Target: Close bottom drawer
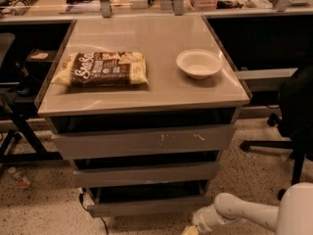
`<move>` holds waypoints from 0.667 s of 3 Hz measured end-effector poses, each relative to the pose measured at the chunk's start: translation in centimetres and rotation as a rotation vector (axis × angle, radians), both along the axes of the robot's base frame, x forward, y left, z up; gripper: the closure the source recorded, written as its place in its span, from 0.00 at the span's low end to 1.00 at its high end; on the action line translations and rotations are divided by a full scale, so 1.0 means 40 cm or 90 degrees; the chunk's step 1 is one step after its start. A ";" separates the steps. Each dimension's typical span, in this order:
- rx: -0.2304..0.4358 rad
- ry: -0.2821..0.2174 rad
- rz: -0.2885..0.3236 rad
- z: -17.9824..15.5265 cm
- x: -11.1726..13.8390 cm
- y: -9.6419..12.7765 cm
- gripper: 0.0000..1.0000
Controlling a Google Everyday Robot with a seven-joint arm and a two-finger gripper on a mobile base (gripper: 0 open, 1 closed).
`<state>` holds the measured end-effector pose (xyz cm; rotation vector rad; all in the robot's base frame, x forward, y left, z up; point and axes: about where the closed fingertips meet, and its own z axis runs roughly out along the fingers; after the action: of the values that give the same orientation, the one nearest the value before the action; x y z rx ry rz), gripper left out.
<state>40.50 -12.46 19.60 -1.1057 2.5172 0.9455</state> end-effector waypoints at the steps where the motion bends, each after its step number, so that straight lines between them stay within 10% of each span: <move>1: 0.000 0.000 0.000 0.000 0.000 0.000 0.19; 2: 0.000 0.000 0.000 0.000 0.000 0.000 0.43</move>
Offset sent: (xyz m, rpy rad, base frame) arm 0.0000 0.0000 0.0000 0.0000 0.0000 0.0000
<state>40.50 -12.46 19.59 -1.1057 2.5172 0.9456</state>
